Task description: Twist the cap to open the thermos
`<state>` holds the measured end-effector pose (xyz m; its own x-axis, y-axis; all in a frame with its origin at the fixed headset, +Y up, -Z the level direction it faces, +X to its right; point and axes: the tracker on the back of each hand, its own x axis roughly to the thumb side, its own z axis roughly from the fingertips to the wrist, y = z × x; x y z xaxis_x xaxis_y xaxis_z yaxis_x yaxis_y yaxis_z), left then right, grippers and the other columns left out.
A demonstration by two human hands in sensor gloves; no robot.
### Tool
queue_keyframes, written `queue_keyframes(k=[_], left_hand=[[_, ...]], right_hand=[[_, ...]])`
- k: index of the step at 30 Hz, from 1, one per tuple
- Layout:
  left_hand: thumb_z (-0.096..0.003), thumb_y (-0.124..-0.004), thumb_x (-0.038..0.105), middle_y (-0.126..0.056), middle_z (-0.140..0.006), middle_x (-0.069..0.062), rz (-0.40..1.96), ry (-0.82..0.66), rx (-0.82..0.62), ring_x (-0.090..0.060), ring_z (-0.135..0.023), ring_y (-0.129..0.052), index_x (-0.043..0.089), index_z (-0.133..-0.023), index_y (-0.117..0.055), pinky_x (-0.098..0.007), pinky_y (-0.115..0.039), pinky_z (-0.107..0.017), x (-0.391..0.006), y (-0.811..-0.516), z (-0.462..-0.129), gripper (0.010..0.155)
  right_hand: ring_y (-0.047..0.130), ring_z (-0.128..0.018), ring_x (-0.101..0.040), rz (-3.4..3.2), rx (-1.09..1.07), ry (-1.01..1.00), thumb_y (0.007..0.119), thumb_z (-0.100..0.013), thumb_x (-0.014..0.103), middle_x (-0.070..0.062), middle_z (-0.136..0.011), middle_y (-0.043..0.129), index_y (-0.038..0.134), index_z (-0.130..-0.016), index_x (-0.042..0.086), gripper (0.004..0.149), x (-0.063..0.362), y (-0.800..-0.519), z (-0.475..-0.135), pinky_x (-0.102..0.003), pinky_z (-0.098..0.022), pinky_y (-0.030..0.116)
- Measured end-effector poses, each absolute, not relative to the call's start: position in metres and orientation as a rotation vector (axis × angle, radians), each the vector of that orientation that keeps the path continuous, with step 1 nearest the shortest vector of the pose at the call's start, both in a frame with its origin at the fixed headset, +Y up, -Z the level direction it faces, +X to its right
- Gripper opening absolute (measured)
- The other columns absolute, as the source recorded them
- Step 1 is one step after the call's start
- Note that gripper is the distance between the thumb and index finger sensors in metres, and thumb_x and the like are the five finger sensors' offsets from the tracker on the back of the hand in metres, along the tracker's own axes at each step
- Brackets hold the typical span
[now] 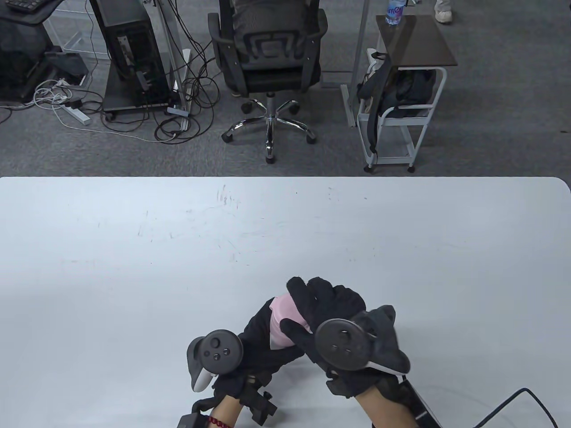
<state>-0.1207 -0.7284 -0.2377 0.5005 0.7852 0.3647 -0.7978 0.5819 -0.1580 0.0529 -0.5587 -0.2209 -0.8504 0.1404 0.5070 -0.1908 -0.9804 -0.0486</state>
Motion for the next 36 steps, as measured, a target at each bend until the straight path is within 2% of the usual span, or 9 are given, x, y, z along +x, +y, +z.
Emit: queue_keyframes(k=[4,9,14,23,26,28,31,33,36], left_hand=[[-0.0374,-0.093,0.047,-0.050,-0.113,-0.008,0.995,-0.427,0.057,-0.036,-0.100,-0.064,0.019,-0.105,-0.039,-0.056,-0.071,-0.070,-0.118,-0.723,-0.233,0.091],[-0.0361,-0.093,0.049,-0.051,-0.112,-0.007,0.926,-0.451,0.061,-0.035,-0.099,-0.066,0.020,-0.105,-0.040,-0.055,-0.073,-0.069,-0.116,-0.722,-0.233,0.092],[-0.0336,-0.094,0.050,-0.053,-0.112,-0.007,0.879,-0.469,0.060,-0.033,-0.098,-0.068,0.021,-0.105,-0.040,-0.054,-0.075,-0.069,-0.115,-0.722,-0.234,0.094],[-0.0347,-0.093,0.050,-0.051,-0.114,-0.005,0.876,-0.506,0.016,-0.032,-0.100,-0.066,0.023,-0.105,-0.039,-0.054,-0.074,-0.071,-0.115,-0.725,-0.237,0.093],[-0.0352,-0.093,0.050,-0.051,-0.114,-0.005,0.889,-0.488,0.027,-0.033,-0.100,-0.066,0.022,-0.105,-0.039,-0.054,-0.074,-0.070,-0.117,-0.725,-0.237,0.093],[-0.0353,-0.093,0.049,-0.051,-0.114,-0.006,0.893,-0.476,0.032,-0.033,-0.100,-0.066,0.021,-0.105,-0.039,-0.055,-0.074,-0.070,-0.119,-0.726,-0.238,0.093],[-0.0354,-0.093,0.049,-0.050,-0.114,-0.006,0.895,-0.467,0.039,-0.034,-0.100,-0.066,0.021,-0.105,-0.039,-0.055,-0.073,-0.070,-0.120,-0.726,-0.238,0.093],[-0.0355,-0.093,0.049,-0.051,-0.114,-0.006,0.886,-0.467,0.049,-0.034,-0.100,-0.066,0.021,-0.105,-0.039,-0.055,-0.073,-0.070,-0.120,-0.725,-0.236,0.093],[-0.0354,-0.093,0.049,-0.051,-0.113,-0.006,0.877,-0.482,0.056,-0.034,-0.100,-0.066,0.021,-0.105,-0.039,-0.055,-0.074,-0.069,-0.118,-0.723,-0.235,0.093]], right_hand=[[0.084,-0.067,-0.046,2.863,0.734,0.087,0.072,-0.052,0.055,-0.034,-0.092,0.072,0.054,-0.108,-0.002,0.082,0.035,-0.563,-0.229,-0.072,-0.054,0.062],[0.088,-0.059,-0.040,2.950,0.684,0.083,0.077,-0.051,0.053,-0.032,-0.085,0.078,0.066,-0.101,-0.003,0.076,0.026,-0.563,-0.232,-0.069,-0.051,0.066],[0.084,-0.062,-0.045,2.851,0.888,0.180,0.082,-0.051,0.043,-0.035,-0.087,0.075,0.067,-0.100,-0.002,0.068,0.031,-0.566,-0.236,-0.073,-0.053,0.061],[0.041,-0.091,-0.061,2.503,1.293,0.478,0.085,-0.045,0.003,-0.026,-0.108,0.049,0.067,-0.102,0.005,0.060,0.040,-0.568,-0.237,-0.079,-0.062,0.027],[0.028,-0.094,-0.059,2.519,1.280,0.465,0.081,-0.044,0.000,-0.021,-0.113,0.040,0.062,-0.104,0.006,0.064,0.039,-0.566,-0.234,-0.078,-0.062,0.022],[0.024,-0.095,-0.059,2.517,1.278,0.443,0.083,-0.046,0.006,-0.023,-0.114,0.032,0.056,-0.108,0.008,0.068,0.040,-0.563,-0.231,-0.078,-0.062,0.021],[0.026,-0.095,-0.061,2.609,1.141,0.293,0.084,-0.051,0.036,-0.029,-0.114,0.024,0.046,-0.112,0.007,0.078,0.046,-0.558,-0.228,-0.079,-0.062,0.022],[0.041,-0.094,-0.060,2.722,0.971,0.175,0.076,-0.051,0.049,-0.034,-0.112,0.032,0.045,-0.113,0.007,0.082,0.048,-0.558,-0.228,-0.081,-0.061,0.031],[0.070,-0.077,-0.052,2.885,0.830,0.165,0.072,-0.051,0.056,-0.039,-0.102,0.053,0.049,-0.112,0.006,0.082,0.046,-0.562,-0.229,-0.079,-0.059,0.047]])
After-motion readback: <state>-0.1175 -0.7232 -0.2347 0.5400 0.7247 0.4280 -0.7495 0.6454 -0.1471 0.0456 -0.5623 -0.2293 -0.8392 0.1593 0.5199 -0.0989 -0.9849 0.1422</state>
